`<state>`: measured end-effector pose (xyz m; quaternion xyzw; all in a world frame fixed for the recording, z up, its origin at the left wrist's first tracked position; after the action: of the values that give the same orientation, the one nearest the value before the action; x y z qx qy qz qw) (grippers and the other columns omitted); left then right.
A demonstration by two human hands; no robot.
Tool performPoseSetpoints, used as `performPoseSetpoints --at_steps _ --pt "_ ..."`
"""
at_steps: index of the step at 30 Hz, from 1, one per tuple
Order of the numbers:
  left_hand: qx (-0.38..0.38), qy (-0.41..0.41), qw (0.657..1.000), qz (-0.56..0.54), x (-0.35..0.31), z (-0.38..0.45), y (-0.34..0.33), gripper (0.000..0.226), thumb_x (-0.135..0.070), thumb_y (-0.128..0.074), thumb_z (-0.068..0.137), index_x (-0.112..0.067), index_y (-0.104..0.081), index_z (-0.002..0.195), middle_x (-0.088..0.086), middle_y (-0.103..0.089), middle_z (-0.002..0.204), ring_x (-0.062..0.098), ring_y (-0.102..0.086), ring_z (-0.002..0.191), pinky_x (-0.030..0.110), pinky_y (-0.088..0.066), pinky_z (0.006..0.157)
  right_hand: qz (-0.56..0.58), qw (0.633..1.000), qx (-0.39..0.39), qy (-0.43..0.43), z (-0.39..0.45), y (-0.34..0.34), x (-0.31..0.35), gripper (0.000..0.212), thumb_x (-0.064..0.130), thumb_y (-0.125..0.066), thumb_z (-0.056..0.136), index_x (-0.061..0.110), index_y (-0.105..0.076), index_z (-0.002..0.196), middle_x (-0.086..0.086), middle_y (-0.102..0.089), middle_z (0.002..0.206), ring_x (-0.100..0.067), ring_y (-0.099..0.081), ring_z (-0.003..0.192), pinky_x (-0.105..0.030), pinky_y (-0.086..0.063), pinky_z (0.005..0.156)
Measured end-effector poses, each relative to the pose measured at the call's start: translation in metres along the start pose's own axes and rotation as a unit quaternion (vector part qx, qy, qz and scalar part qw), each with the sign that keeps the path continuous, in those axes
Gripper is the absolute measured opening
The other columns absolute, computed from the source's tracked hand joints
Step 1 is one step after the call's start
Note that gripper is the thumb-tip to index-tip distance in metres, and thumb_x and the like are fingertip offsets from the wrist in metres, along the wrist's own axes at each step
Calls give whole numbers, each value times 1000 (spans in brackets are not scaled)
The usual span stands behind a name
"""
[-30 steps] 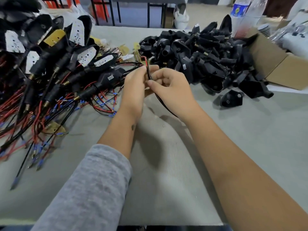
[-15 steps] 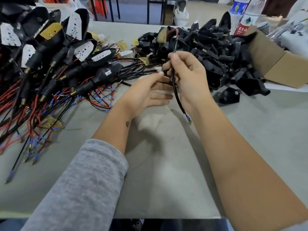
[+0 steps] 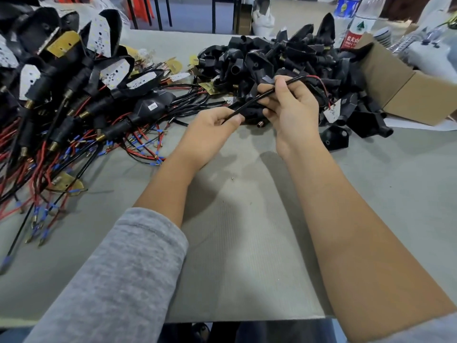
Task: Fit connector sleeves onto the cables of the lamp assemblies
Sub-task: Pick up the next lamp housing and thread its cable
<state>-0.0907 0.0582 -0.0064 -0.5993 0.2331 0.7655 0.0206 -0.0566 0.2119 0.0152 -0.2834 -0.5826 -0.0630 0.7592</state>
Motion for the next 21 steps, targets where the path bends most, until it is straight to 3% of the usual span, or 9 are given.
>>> performPoseSetpoints --at_steps 3,6,8,11,14,17,21 --pt "-94 35 995 -12 4 0 18 35 -50 -44 90 -25 -63 75 -17 -42 49 3 -38 47 29 -34 54 22 999 -33 -20 5 9 0 15 16 -49 102 16 -56 89 -1 -72 85 -11 -65 71 -20 -47 61" --pt "-208 29 977 29 4 -1 43 45 -47 -38 90 -12 -60 72 -12 -44 51 9 -39 54 33 -35 61 82 993 -75 -30 11 26 5 16 16 -49 102 15 -53 87 -2 -71 82 -10 -62 64 -19 -46 59" --pt "-246 7 965 87 3 -5 52 46 -43 -37 91 -3 -50 71 -4 -40 57 12 -33 54 33 -29 57 104 989 -99 -19 13 38 10 16 15 -49 102 14 -52 86 -3 -70 80 -9 -59 59 -18 -45 58" --pt "-221 3 937 271 4 -5 51 38 -35 -38 94 -12 -39 64 1 -40 57 16 -33 52 33 -25 50 91 990 -106 -8 12 40 10 17 14 -50 102 14 -52 84 -6 -70 80 -10 -59 59 -19 -47 58" --pt "-178 -10 887 425 2 -3 39 37 -31 -37 95 -9 -49 68 4 -49 60 23 -42 57 28 -25 47 62 992 -112 1 11 41 8 18 13 -51 101 13 -52 84 -9 -71 82 -13 -59 61 -21 -49 59" --pt "-204 -40 864 458 -15 -6 36 40 -34 -37 97 -11 -52 69 2 -47 56 24 -44 58 28 -23 48 55 994 -95 -9 11 36 4 18 12 -53 100 11 -50 83 -11 -71 81 -14 -61 62 -22 -51 59" --pt "-163 -88 889 419 -26 -9 14 44 -38 -35 100 -14 -36 63 -1 -41 58 31 -48 67 33 -28 58 2 998 -54 -9 9 22 -4 22 9 -53 99 10 -50 78 -12 -70 76 -16 -59 58 -23 -51 57"
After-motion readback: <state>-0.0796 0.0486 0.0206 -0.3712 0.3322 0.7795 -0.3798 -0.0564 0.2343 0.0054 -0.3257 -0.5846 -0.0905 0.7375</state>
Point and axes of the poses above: each hand's wrist, its own z-axis towards the middle knuckle, its own y-axis out of the back of the hand, x = y × z, the point moved 7 cm from there along z, towards the middle knuckle
